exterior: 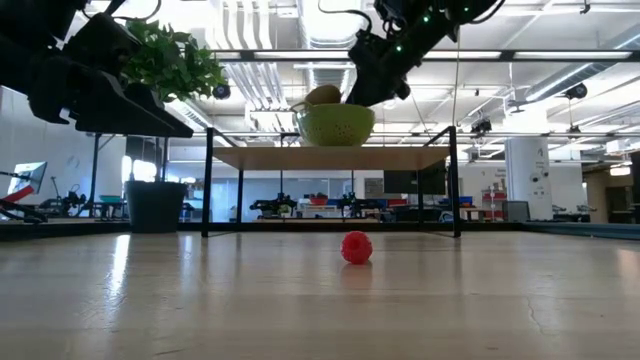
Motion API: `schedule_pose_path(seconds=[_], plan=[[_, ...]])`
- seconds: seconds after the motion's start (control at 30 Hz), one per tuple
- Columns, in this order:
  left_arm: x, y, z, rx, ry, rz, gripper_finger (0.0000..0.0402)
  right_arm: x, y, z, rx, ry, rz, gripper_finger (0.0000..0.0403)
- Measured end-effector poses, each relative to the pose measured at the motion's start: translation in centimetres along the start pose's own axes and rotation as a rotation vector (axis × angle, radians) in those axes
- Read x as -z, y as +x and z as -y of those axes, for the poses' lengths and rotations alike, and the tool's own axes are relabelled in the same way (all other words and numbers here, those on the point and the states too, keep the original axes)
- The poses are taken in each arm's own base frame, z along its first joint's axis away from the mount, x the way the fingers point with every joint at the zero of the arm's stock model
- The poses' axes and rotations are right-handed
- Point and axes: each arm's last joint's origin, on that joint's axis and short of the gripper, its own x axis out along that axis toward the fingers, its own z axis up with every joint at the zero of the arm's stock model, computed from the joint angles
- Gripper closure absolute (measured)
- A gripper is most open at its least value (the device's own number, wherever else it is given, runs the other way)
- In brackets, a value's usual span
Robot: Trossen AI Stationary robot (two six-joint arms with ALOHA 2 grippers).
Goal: Pick & Place Fruit
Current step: Put the yellow peach into the green strainer bowl on the shelf, then put the red raspberry into the green strainer bowl on the shelf
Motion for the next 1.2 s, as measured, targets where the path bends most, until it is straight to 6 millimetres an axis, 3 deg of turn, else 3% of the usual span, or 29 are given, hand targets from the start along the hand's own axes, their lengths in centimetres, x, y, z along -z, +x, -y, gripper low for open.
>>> schedule_pose_path(seconds=[0.33,0.57,0.83,1.2], plan=[[0.0,0.0,0.0,0.000,0.000,-0.001,0.0073,0.0,0.0,0.1,0.003,-0.001,-0.001,0.0206],[0.0,0.0,0.0,0.000,0.001,-0.002,0.0073,-1.2,-3.1,-1.5,-0.074,-0.078,0.031,0.0197],[0.0,0.0,0.0,0.000,0.001,-0.002,0.0073,-0.3,-7.0,-7.8,-0.227,-0.252,-0.004,0.0221],[0.0,0.0,0.0,0.000,0.000,0.000,0.0073,5.0,-9.2,-18.7,-0.462,-0.474,-0.083,0.0213]])
